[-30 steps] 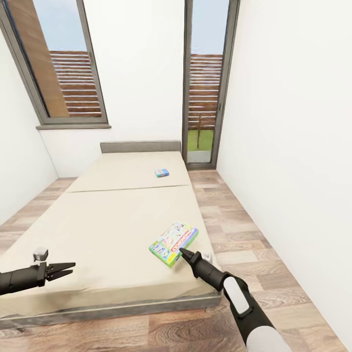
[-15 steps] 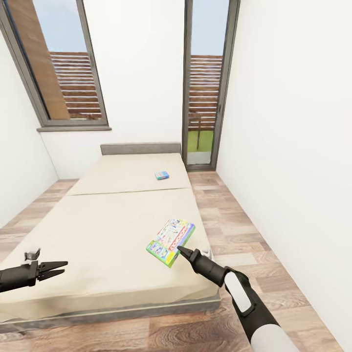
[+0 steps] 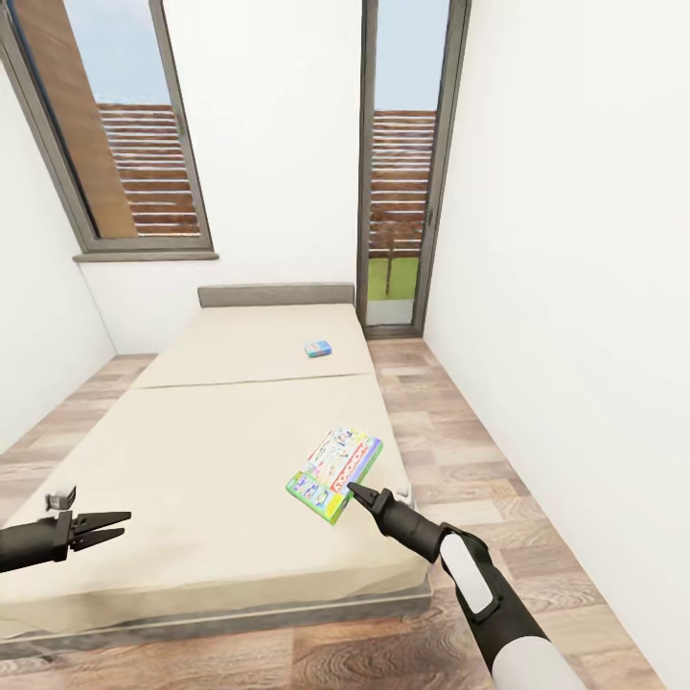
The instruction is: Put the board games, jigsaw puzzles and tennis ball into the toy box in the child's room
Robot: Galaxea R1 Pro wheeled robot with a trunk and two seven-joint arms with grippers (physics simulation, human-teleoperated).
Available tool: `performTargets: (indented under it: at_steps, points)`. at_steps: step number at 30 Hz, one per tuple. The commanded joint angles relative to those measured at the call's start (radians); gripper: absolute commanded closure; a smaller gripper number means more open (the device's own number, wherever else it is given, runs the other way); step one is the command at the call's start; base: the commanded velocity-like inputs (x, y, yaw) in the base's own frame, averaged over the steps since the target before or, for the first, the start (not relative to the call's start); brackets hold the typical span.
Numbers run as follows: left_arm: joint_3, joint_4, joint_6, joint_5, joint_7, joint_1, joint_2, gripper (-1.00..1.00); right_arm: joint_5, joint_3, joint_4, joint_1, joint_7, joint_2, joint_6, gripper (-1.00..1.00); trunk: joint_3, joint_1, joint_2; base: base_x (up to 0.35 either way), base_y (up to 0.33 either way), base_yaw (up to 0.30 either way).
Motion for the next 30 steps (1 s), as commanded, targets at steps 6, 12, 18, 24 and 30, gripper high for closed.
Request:
performTargets:
  at_steps: [6, 12, 18, 24, 30]
  points:
    - [0.0, 0.0, 0.011, -0.001, -0.004, 0.0, 0.0, -1.0, -0.001, 0.003, -0.047, -0.001, -0.01, 0.0, 0.009, 1.0, 0.018, -0.023, 0.042, 0.0, 0.0, 0.0]
    - [0.0, 0.0, 0.011, -0.001, -0.004, 0.0, 0.001, -1.0, 0.06, 0.014, -0.113, 0.002, -0.019, -0.037, 0.027, 1.0, 0.037, -0.046, 0.084, 0.0, 0.0, 0.0]
    - [0.001, 0.0, 0.01, -0.002, -0.004, 0.0, 0.002, -1.0, 0.084, 0.021, -0.186, 0.011, -0.014, -0.05, 0.032, 1.0, 0.056, -0.069, 0.126, 0.0, 0.0, 0.0]
    - [0.001, 0.0, 0.01, -0.003, -0.004, 0.0, 0.003, -1.0, 0.087, 0.034, -0.213, 0.01, -0.018, -0.049, 0.029, 1.0, 0.074, -0.092, 0.168, -0.14, 0.0, 0.007]
    - [0.002, 0.0, 0.011, -0.003, -0.004, 0.0, 0.002, -1.0, 0.089, 0.092, -0.217, 0.009, -0.024, -0.048, 0.024, 1.0, 0.093, -0.115, 0.21, -0.201, 0.0, 0.191]
